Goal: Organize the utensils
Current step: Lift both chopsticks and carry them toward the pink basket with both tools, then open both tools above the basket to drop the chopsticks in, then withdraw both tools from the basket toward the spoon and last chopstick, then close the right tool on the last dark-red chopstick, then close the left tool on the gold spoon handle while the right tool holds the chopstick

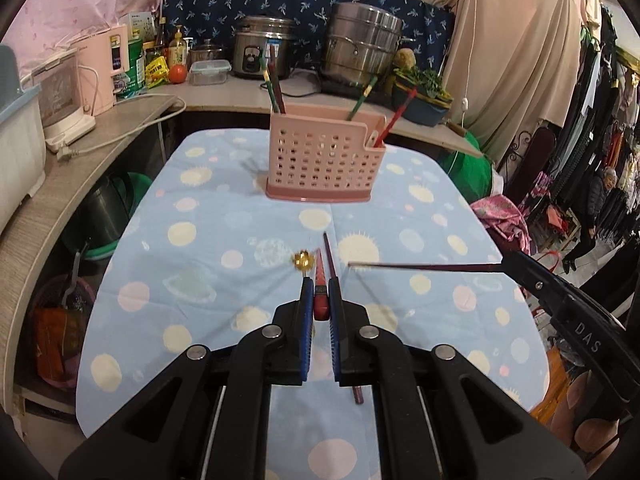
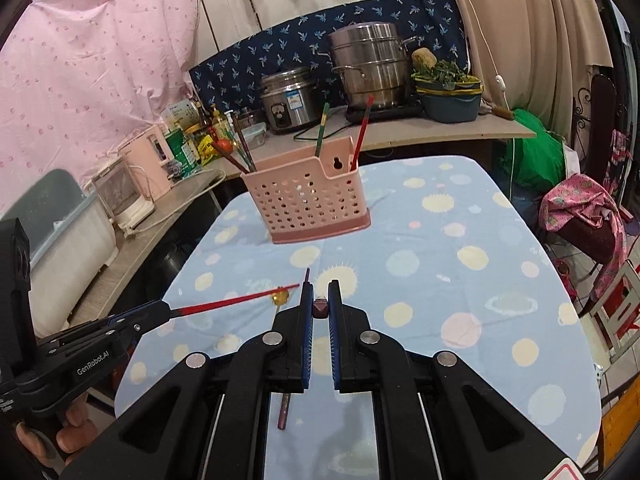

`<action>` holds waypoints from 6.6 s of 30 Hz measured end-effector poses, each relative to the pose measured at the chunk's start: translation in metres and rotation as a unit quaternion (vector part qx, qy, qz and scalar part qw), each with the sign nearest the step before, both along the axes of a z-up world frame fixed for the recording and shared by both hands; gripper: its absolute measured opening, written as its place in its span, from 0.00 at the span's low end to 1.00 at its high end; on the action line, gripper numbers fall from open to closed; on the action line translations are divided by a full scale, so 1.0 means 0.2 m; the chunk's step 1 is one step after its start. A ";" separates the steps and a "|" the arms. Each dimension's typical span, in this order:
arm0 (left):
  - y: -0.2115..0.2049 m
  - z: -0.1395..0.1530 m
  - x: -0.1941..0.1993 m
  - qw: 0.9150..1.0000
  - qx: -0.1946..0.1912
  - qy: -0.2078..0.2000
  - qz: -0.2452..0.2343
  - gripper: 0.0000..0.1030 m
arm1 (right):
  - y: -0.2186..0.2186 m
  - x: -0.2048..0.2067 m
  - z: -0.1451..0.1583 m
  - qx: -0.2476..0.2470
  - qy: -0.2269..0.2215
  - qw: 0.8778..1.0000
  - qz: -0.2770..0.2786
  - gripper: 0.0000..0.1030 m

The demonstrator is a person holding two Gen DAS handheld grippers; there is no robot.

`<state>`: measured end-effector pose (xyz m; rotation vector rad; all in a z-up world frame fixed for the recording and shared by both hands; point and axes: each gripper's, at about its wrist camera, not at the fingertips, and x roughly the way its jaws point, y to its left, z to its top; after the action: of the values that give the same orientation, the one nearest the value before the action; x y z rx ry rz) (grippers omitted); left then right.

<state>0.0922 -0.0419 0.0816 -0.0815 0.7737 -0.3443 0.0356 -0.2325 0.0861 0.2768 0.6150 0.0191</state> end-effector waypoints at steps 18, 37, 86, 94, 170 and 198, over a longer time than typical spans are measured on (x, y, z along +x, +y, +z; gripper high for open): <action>-0.03 0.36 0.32 0.998 -0.016 -0.060 0.001 0.07 | -0.08 0.32 0.29 0.002 -0.044 0.999 0.010 0.07; -0.04 1.01 0.84 0.980 -0.037 -0.187 0.054 0.07 | -0.21 0.89 0.76 0.043 -0.138 0.989 0.003 0.07; 0.05 0.45 0.75 0.988 0.023 -0.122 0.091 0.49 | -0.02 0.77 0.29 -0.009 -0.042 0.999 0.027 0.35; 0.08 0.31 0.56 0.988 0.061 -0.105 0.100 0.49 | 0.04 0.57 0.15 -0.014 -0.010 0.999 0.031 0.35; 0.09 -0.63 0.05 0.988 0.116 0.080 0.068 0.64 | 0.33 0.00 -0.72 -0.053 0.134 0.989 0.025 0.07; -0.13 -0.70 0.25 0.993 0.069 0.095 0.028 0.21 | 0.16 0.06 -0.74 -0.011 0.140 0.990 0.002 0.07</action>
<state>0.1424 -0.0671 -0.0591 -0.0048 0.9795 -0.2315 0.0468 -0.2015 -0.0625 0.2590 0.8943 -0.0226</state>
